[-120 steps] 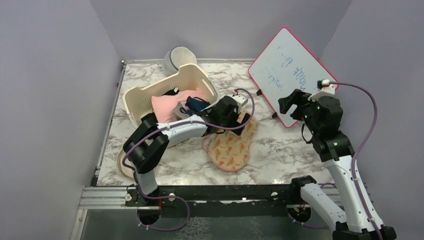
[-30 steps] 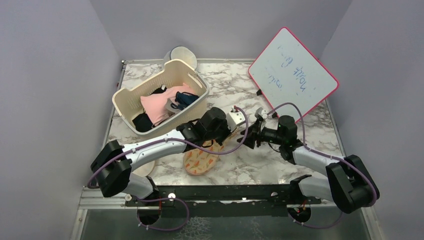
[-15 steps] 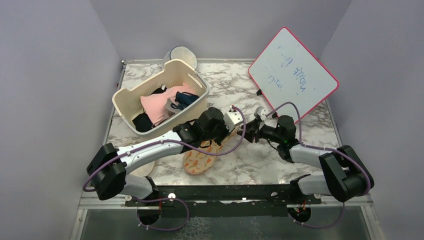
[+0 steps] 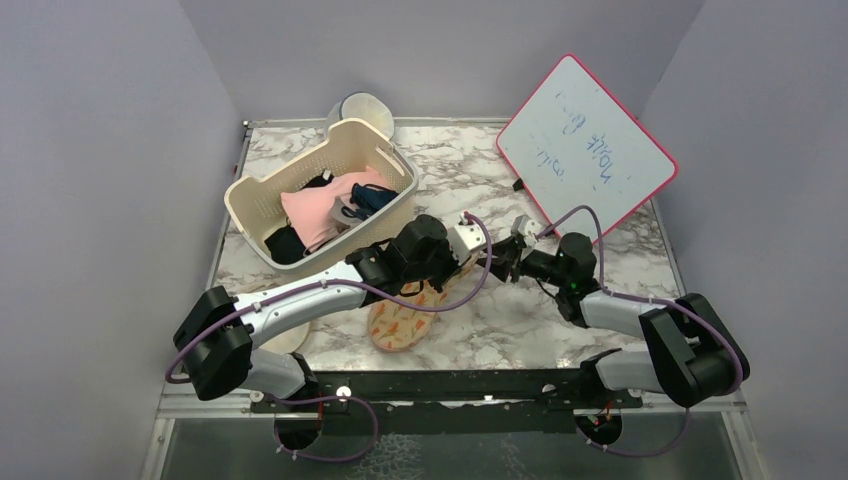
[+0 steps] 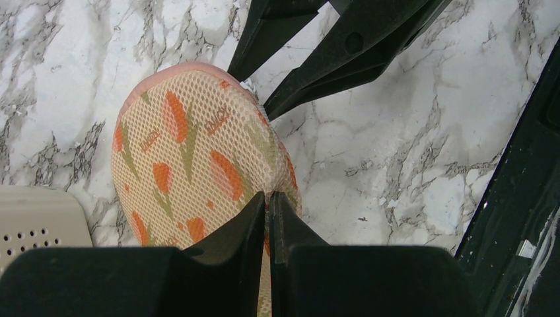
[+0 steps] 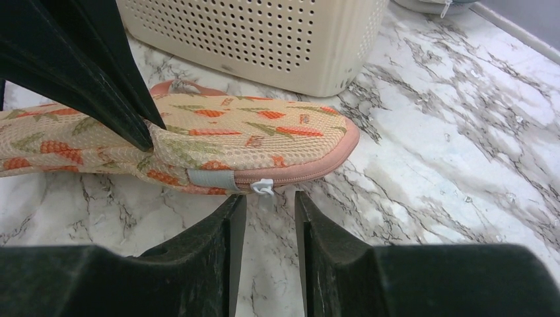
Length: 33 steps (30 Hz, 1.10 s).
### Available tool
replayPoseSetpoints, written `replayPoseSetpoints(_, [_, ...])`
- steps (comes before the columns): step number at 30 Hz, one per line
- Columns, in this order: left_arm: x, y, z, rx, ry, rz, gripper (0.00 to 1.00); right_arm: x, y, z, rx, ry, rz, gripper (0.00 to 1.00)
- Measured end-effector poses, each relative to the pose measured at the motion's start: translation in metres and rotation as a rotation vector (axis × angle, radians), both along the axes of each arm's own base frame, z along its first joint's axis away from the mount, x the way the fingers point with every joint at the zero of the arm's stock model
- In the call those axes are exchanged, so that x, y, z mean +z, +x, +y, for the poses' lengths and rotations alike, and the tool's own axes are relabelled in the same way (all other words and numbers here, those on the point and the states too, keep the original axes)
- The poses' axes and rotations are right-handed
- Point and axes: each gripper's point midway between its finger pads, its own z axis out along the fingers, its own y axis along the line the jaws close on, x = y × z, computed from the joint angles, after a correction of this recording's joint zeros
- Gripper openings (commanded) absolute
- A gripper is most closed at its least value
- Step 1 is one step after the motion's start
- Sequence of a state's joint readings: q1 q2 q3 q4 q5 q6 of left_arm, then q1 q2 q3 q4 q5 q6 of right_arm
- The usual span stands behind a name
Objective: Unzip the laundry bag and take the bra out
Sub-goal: Unzip the laundry bag at the center of the board.
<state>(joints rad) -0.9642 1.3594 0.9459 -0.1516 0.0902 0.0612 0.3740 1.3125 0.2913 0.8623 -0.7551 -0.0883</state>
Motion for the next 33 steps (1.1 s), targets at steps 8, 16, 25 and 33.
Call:
replayPoseSetpoints(8, [0.000, 0.000, 0.000, 0.000, 0.000, 0.001, 0.00, 0.001, -0.001, 0.001, 0.014, -0.001, -0.014, 0.26])
replayPoseSetpoints(16, [0.000, 0.000, 0.000, 0.001, 0.000, 0.001, 0.00, 0.001, -0.003, 0.001, 0.021, -0.001, -0.021, 0.03])
replayPoseSetpoints(25, [0.000, 0.000, 0.000, 0.001, 0.000, 0.001, 0.00, 0.010, -0.006, -0.001, 0.011, 0.012, -0.040, 0.01])
replayPoseSetpoints(33, [-0.002, -0.001, 0.001, 0.016, 0.000, 0.018, 0.43, 0.014, -0.011, -0.004, -0.003, 0.004, -0.001, 0.01])
